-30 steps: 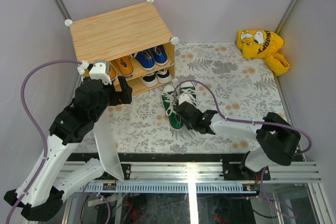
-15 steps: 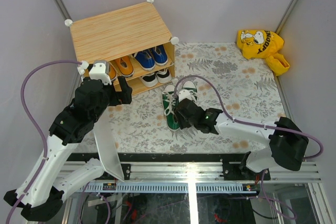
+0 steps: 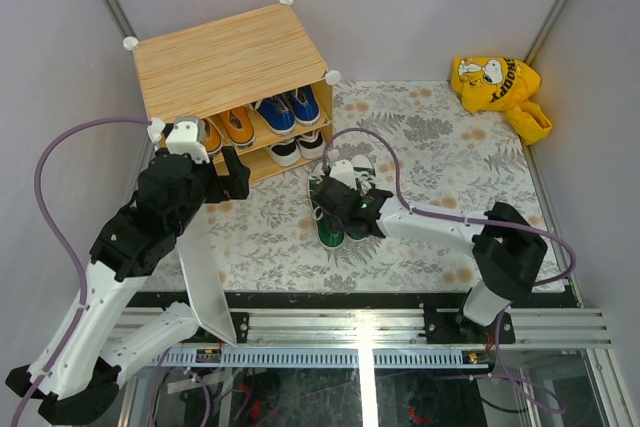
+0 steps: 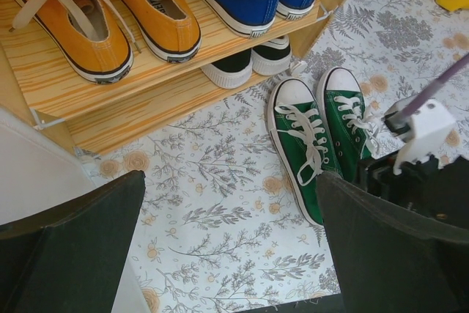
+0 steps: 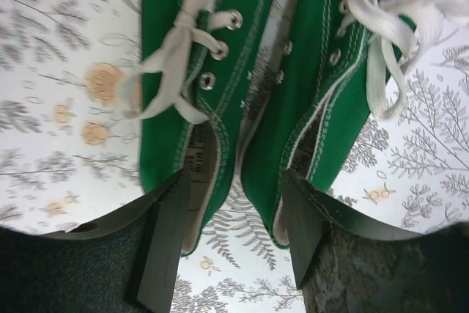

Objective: Place and organize the shoes in the shoe cabinet

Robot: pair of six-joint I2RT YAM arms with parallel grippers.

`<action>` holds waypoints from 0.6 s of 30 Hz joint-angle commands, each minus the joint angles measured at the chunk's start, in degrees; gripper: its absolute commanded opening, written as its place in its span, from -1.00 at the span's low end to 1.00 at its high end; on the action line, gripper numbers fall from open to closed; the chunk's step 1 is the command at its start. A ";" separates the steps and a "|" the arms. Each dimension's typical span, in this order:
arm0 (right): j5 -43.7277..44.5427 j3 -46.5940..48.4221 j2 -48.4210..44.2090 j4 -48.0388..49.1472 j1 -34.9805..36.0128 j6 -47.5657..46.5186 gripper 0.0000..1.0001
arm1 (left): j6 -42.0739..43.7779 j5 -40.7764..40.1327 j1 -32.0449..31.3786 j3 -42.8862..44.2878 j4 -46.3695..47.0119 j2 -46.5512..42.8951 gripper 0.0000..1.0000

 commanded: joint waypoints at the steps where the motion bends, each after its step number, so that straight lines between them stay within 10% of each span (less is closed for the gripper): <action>1: 5.70 3.08 1.79 -3.85 0.44 3.42 0.19 | 0.50 0.48 -0.37 -0.85 1.39 -0.86 1.00; 18: 6.82 1.99 6.81 1.47 0.31 3.99 0.22 | 0.87 -0.04 -0.33 -1.47 1.50 -0.74 1.00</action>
